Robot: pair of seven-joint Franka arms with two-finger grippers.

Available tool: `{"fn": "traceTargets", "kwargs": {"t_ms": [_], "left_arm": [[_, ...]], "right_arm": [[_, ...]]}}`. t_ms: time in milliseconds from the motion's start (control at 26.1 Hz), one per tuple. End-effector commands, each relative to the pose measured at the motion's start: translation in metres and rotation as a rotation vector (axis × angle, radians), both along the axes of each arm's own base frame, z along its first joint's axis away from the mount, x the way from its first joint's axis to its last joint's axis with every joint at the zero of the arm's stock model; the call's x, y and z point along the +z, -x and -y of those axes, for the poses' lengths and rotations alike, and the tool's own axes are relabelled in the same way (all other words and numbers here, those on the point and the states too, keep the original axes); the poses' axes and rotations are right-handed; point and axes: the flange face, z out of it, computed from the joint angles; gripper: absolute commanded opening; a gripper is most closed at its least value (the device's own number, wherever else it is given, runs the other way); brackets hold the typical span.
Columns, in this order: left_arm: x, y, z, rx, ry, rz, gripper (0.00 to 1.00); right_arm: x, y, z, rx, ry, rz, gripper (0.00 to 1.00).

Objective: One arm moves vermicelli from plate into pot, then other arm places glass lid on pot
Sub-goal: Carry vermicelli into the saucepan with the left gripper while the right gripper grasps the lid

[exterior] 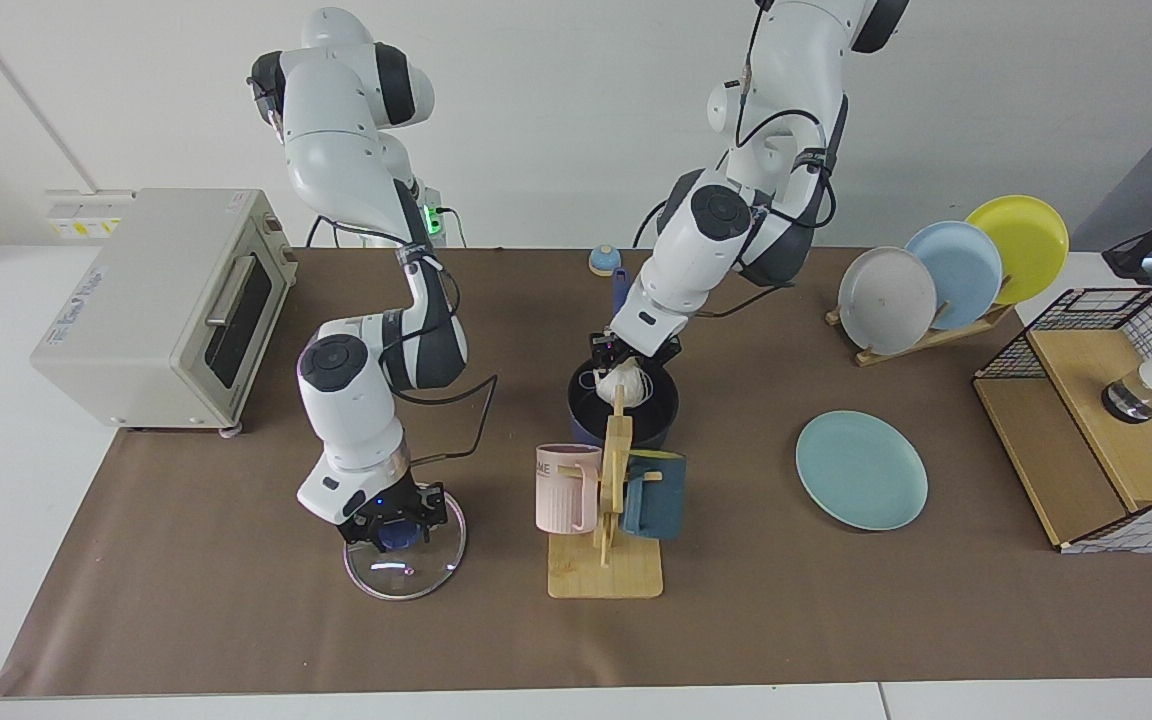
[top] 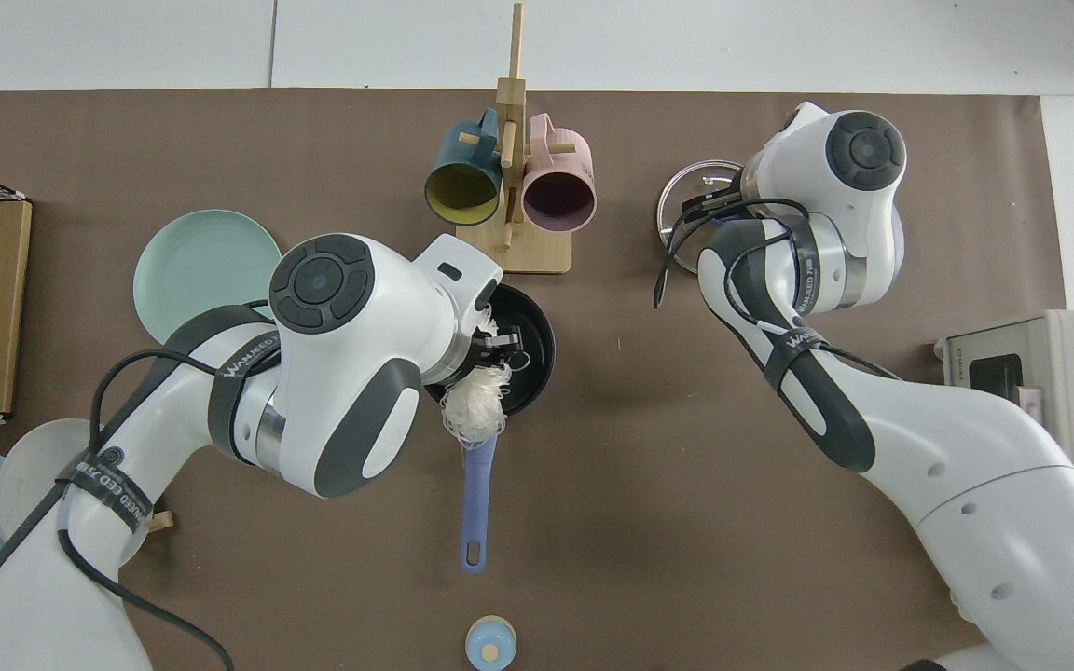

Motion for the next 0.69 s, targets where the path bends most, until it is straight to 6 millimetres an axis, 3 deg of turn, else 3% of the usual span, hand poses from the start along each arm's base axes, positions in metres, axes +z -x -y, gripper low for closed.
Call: {"fn": "traceTargets", "kwargs": {"t_ms": [0,153,307,422,460,499,537,575,652], "left_arm": [[-0.015,-0.005,0.003,0.007,0.003,0.022,0.0],[-0.03,-0.009,0.002,0.001,-0.02,0.031,0.0],[-0.038,-0.013,-0.002,0.002,-0.023,0.027,0.0],[-0.04,-0.013,-0.001,0.0,-0.027,0.024,0.06],[-0.041,-0.013,-0.002,0.001,-0.028,0.021,0.15],[-0.042,-0.012,-0.001,-0.001,-0.029,0.019,0.34],[-0.043,-0.012,-0.002,0.001,-0.031,0.015,0.62],[-0.043,-0.012,-0.003,0.0,-0.035,0.008,1.0],[-0.043,-0.011,-0.002,0.019,-0.037,-0.002,1.0]], "right_arm": [[0.001,-0.002,0.004,-0.042,-0.027,0.019,0.02],[0.018,-0.002,0.004,-0.038,-0.028,0.031,0.0],[0.048,0.0,0.003,-0.035,-0.034,0.053,0.0],[0.069,0.006,0.002,-0.029,-0.033,0.03,0.0],[0.077,0.009,0.005,-0.029,-0.032,0.02,0.0],[0.084,0.012,0.006,-0.03,-0.031,0.008,0.0],[0.092,0.015,0.007,-0.03,-0.03,-0.002,0.0],[0.097,0.019,0.007,-0.029,-0.029,-0.02,0.0],[0.11,0.026,0.009,-0.027,-0.028,-0.039,0.0]]}}
